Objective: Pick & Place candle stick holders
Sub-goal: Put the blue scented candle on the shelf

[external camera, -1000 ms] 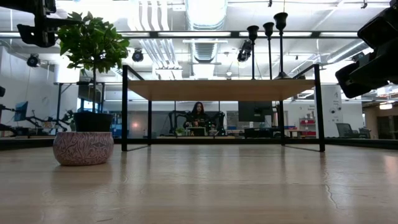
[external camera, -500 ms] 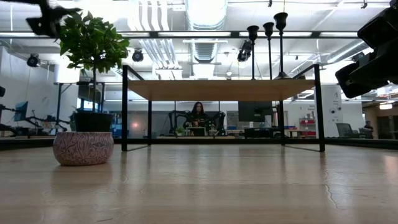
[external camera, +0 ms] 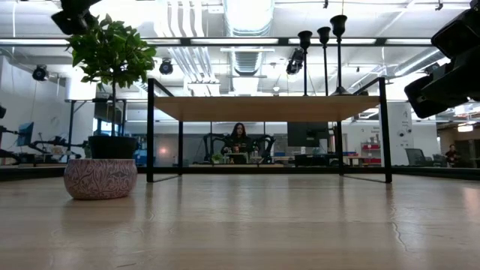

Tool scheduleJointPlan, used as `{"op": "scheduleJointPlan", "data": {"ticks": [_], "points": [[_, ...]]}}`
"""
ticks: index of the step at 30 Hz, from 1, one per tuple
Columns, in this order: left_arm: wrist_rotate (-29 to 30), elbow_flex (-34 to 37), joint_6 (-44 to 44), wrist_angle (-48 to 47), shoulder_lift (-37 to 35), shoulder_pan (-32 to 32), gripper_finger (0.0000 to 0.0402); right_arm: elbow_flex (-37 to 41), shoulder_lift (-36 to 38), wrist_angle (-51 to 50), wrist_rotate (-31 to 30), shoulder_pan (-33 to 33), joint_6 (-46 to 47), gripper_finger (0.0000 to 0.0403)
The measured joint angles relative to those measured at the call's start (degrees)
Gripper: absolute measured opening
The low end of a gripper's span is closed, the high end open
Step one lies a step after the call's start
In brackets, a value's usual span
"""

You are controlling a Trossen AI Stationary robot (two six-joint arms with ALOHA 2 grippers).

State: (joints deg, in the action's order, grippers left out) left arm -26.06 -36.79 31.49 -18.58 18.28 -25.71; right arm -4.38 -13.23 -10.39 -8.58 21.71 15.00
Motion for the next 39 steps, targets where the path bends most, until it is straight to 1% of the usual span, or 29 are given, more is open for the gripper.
{"op": "scheduleJointPlan", "data": {"ticks": [4, 7, 12, 15, 19, 21, 25, 29, 35, 37, 39], "points": [[-3.98, -0.90, -5.81, -1.99, 4.18, 0.00, 0.0241, 0.00, 0.00, 0.00, 0.00, 0.00, 0.00, 0.0009], [-4.06, -3.60, -9.57, -6.02, 5.77, 0.00, 0.0241, 0.00, 0.00, 0.00, 0.00, 0.00, 0.00, 0.0008], [-4.12, -10.39, -17.47, -15.00, 6.82, 0.00, 0.0241, 0.00, 0.01, 0.00, 0.00, 0.00, 0.00, 0.0008], [-4.10, -13.34, -19.30, -18.67, 6.88, 0.00, 0.0241, 0.00, 0.00, 0.00, 0.00, 0.00, 0.00, 0.0008], [-3.97, -15.03, -21.22, -22.84, 6.88, 0.00, 0.0241, 0.00, 0.00, 0.00, 0.00, 0.00, 0.00, 0.0008], [-3.94, -15.11, -20.63, -23.26, 6.70, 0.00, 0.0241, 0.00, 0.00, 0.00, 0.00, 0.00, 0.00, 0.0008], [-3.85, -14.87, -15.06, -23.15, 6.75, -0.02, 0.0241, 0.00, 0.00, 0.00, 0.00, 0.00, 0.00, 0.0008], [-1.61, -14.59, -16.58, -23.89, 6.45, -0.04, 0.0241, 0.00, 0.00, 0.00, 0.00, -0.02, 0.00, 0.0008], [-1.43, -14.50, -19.42, -26.12, 7.28, -0.04, 0.0241, 0.00, 0.00, 0.00, 0.00, -0.02, 0.00, 0.0008], [-1.00, -14.50, -19.50, -26.31, 7.63, -0.02, 0.0246, 0.00, 0.00, 0.00, 0.00, -0.02, 0.00, 0.0008], [-0.38, -14.50, -17.95, -27.80, 7.87, -0.04, 0.0260, 0.00, 0.00, 0.01, 0.00, -0.02, 0.00, 0.0008]]}}
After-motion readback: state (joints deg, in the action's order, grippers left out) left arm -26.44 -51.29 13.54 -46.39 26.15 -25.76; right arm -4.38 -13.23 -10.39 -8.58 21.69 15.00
